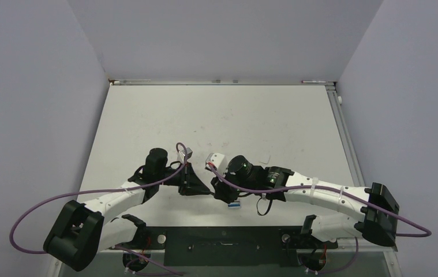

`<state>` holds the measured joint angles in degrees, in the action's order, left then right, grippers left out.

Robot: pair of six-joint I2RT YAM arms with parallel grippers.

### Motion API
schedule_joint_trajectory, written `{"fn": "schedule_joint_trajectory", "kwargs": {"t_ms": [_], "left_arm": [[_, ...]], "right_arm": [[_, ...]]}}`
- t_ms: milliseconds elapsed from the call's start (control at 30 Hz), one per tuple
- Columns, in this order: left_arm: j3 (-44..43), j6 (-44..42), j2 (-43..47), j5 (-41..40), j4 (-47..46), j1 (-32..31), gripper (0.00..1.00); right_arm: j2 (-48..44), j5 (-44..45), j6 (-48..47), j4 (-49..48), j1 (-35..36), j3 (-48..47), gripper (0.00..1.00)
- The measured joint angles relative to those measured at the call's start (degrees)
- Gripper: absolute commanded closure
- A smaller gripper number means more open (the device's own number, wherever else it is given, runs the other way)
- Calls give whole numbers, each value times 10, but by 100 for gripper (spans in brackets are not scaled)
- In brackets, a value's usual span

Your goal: Load the batteries into the remote control

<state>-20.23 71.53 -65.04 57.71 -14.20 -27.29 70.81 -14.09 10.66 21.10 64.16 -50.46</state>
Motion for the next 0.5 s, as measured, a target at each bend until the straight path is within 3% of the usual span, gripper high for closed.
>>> {"fn": "schedule_joint_trajectory", "kwargs": {"t_ms": [100,233,367,500], "left_arm": [[0,0,0,0,0,0,100],[0,0,0,0,0,0,100],[1,-1,0,0,0,0,100],[2,-1,-1,1,-1,-1,85]], "right_arm": [[4,-7,0,0,0,0,78],[5,-13,-4,0,4,0,91],[5,-15,-9,0,5,0,92],[5,-15,-14,0,9,0,92]]}}
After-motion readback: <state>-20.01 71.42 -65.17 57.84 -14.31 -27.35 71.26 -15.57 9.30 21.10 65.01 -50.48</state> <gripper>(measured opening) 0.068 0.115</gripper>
